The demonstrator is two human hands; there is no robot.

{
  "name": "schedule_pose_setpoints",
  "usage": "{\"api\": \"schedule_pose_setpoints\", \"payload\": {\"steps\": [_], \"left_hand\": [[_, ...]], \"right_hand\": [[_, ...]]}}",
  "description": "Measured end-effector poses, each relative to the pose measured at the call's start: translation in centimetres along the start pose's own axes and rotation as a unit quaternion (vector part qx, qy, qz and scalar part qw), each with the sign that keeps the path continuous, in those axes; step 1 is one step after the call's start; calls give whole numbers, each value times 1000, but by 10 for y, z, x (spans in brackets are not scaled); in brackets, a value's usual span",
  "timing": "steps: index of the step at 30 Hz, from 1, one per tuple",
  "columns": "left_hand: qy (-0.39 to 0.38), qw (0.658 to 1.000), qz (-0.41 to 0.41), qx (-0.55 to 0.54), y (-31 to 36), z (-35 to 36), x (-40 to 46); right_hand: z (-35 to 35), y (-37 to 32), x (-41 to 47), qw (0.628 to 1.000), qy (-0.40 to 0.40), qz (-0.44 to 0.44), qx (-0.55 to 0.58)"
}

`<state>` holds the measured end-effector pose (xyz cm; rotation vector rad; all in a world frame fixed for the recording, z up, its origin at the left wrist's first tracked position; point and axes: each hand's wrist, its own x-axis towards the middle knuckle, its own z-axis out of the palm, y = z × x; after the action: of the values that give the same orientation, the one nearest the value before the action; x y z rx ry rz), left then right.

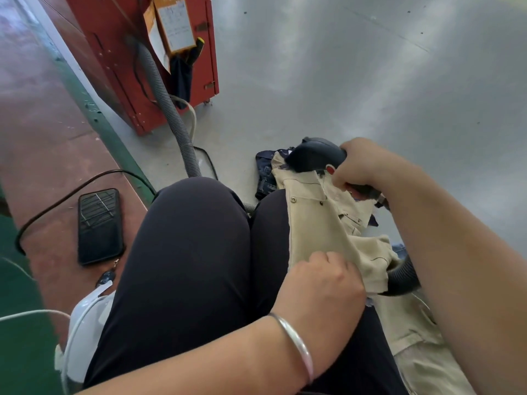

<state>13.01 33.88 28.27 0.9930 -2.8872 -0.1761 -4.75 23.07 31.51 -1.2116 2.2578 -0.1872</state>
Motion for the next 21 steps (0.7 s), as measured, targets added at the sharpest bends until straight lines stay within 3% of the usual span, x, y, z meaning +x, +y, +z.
{"api": "schedule_pose_setpoints", "payload": {"steps": [4,7,9,13,17,21], "left_hand": [[6,1000,18,-6,-9,-1,8],[-53,996,11,-67,-22,-13,-1],[-83,995,-28,-44,-38,-17,-10],[-19,996,-62,-65,-59,-25,-21],[90,993,35,-72,-24,-9,-24],[132,987,79,-44,4,13,-18]], "right_hand": [[-23,20,-22,999,42,1,23],[-32,41,-69,997,47,-42,41],[-28,52,-103,995,64,-69,12],[-11,66,-152,993,72,-76,-54],[-2,88,-163,987,79,-78,-115],[-6,123,-159,988,85,-41,-123]]}}
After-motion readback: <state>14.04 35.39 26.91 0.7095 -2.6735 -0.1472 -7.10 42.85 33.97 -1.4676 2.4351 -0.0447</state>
